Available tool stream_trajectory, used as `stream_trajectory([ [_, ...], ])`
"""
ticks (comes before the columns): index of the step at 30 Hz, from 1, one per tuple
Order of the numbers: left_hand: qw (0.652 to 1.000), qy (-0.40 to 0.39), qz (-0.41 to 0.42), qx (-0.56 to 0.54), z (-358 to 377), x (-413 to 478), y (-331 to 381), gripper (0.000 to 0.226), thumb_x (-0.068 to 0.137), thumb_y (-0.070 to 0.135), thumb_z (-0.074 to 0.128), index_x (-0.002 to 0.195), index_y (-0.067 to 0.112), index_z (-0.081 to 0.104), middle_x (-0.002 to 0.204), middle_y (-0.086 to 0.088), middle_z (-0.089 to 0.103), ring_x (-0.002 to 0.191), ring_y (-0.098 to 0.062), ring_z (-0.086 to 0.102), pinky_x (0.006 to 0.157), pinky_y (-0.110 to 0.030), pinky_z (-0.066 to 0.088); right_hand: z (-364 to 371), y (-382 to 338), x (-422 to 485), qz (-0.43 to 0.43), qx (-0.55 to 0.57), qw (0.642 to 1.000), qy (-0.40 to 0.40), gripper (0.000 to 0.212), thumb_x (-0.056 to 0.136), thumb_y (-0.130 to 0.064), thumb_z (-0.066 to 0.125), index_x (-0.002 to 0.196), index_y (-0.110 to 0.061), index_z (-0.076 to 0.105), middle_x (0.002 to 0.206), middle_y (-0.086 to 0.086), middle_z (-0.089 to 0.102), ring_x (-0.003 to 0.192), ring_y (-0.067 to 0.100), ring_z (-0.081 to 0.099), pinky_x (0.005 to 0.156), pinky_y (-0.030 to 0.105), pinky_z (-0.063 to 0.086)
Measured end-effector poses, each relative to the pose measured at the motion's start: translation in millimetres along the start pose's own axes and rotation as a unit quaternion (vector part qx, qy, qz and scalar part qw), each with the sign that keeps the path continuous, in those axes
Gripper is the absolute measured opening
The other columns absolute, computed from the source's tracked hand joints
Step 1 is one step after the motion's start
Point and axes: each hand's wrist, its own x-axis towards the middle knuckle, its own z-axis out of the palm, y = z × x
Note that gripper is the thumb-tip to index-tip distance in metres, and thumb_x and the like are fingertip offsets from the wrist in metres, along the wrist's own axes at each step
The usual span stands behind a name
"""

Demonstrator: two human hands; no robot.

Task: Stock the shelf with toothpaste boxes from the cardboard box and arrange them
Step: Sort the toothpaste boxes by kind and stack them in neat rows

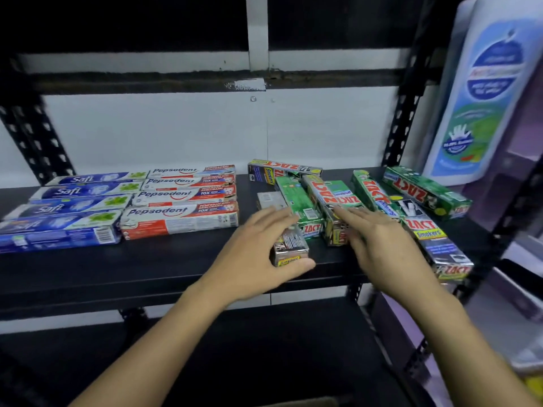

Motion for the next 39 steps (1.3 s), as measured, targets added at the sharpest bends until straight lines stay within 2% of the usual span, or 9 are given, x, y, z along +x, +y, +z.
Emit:
stream_trajectory([
  [4, 0.999, 0.006, -0.009, -0.031, -4.8, 2.3, -13.4, 0.075, 0.078, 0.07, 0.063, 0.145, 0.042, 0.042, 0.153, 0.027, 0.032, 0.144, 0.008, 0.015, 0.12, -0.033, 0.022, -4.8, -3.9, 1.1, 0.024, 0.012, 1.0, 0.007, 0.049, 0.086, -0.02, 0.062, 0.135, -0.022, 0.059, 0.134, 0.0, 0.061, 0.124, 0.021, 0.056, 0.104, 0.034, 0.043],
  [7, 0.997, 0.022, -0.022, -0.066, -4.3, -0.6, -16.7, 0.075, 0.074, 0.066, 0.064, 0.143, 0.041, 0.046, 0.149, 0.031, 0.033, 0.144, 0.01, 0.016, 0.12, -0.032, 0.022, -6.8, -16.3, 5.4, 0.046, -0.007, 0.998, 0.032, 0.047, 0.083, -0.037, 0.062, 0.127, -0.024, 0.064, 0.14, 0.002, 0.056, 0.129, 0.024, 0.051, 0.104, 0.041, 0.045],
  [15, 0.995, 0.039, -0.047, -0.08, -1.5, -2.7, -15.4, 0.084, 0.068, 0.07, 0.062, 0.144, 0.038, 0.045, 0.158, 0.019, 0.027, 0.146, 0.004, 0.015, 0.121, -0.033, 0.021, 17.6, -36.7, 10.8, -0.073, -0.126, 0.988, -0.041, 0.059, 0.093, -0.049, 0.031, 0.144, -0.024, 0.048, 0.145, -0.007, 0.051, 0.149, 0.027, 0.019, 0.118, 0.059, 0.009],
  [19, 0.995, 0.037, -0.053, -0.077, -1.5, -4.0, -16.7, 0.086, 0.067, 0.075, 0.061, 0.143, 0.039, 0.045, 0.159, 0.018, 0.025, 0.148, 0.0, 0.013, 0.122, -0.036, 0.02, 19.4, -40.5, -6.8, -0.054, -0.082, 0.995, 0.005, 0.051, 0.091, -0.048, 0.043, 0.131, -0.021, 0.058, 0.136, -0.006, 0.059, 0.147, 0.024, 0.025, 0.118, 0.057, 0.008],
  [23, 0.994, 0.018, -0.065, -0.089, -3.4, -4.2, -17.8, 0.09, 0.063, 0.08, 0.06, 0.143, 0.043, 0.043, 0.161, 0.019, 0.019, 0.149, -0.004, 0.013, 0.121, -0.037, 0.019, 23.2, -40.9, -35.9, -0.055, -0.028, 0.997, 0.055, 0.039, 0.091, -0.044, 0.059, 0.119, -0.017, 0.056, 0.135, -0.007, 0.057, 0.147, 0.018, 0.026, 0.118, 0.049, 0.017],
  [28, 0.992, 0.012, -0.066, -0.109, -6.8, -4.8, -17.3, 0.087, 0.064, 0.076, 0.066, 0.142, 0.045, 0.045, 0.158, 0.022, 0.026, 0.145, 0.002, 0.022, 0.118, -0.031, 0.023, 27.4, -39.9, -53.7, -0.048, 0.047, 0.995, 0.07, 0.046, 0.091, -0.045, 0.062, 0.129, -0.021, 0.05, 0.147, -0.012, 0.047, 0.144, 0.013, 0.032, 0.111, 0.043, 0.037],
  [33, 0.99, 0.019, -0.068, -0.12, -8.6, -4.1, -16.7, 0.082, 0.066, 0.069, 0.073, 0.14, 0.046, 0.047, 0.156, 0.022, 0.031, 0.144, 0.004, 0.023, 0.12, -0.034, 0.024, 25.6, -49.7, -58.5, -0.038, 0.116, 0.984, 0.127, 0.05, 0.088, -0.029, 0.072, 0.135, -0.018, 0.059, 0.144, -0.007, 0.051, 0.101, 0.01, 0.065, 0.078, 0.032, 0.058],
  [34, 0.99, 0.02, -0.069, -0.12, -8.9, -4.0, -16.8, 0.082, 0.066, 0.07, 0.074, 0.14, 0.046, 0.048, 0.156, 0.022, 0.032, 0.144, 0.004, 0.024, 0.12, -0.034, 0.024, 24.4, -50.6, -58.1, -0.031, 0.129, 0.981, 0.14, 0.048, 0.087, -0.026, 0.074, 0.132, -0.016, 0.062, 0.142, -0.006, 0.054, 0.094, 0.012, 0.067, 0.079, 0.029, 0.057],
  [39, 0.99, 0.038, -0.066, -0.121, -7.9, -4.9, -18.2, 0.082, 0.065, 0.067, 0.077, 0.139, 0.044, 0.051, 0.153, 0.021, 0.037, 0.141, 0.006, 0.029, 0.119, -0.033, 0.028, 4.0, -49.8, -53.7, -0.031, 0.174, 0.966, 0.189, 0.038, 0.084, -0.019, 0.077, 0.12, -0.01, 0.07, 0.127, -0.003, 0.065, 0.119, 0.002, 0.059, 0.104, 0.019, 0.043],
])
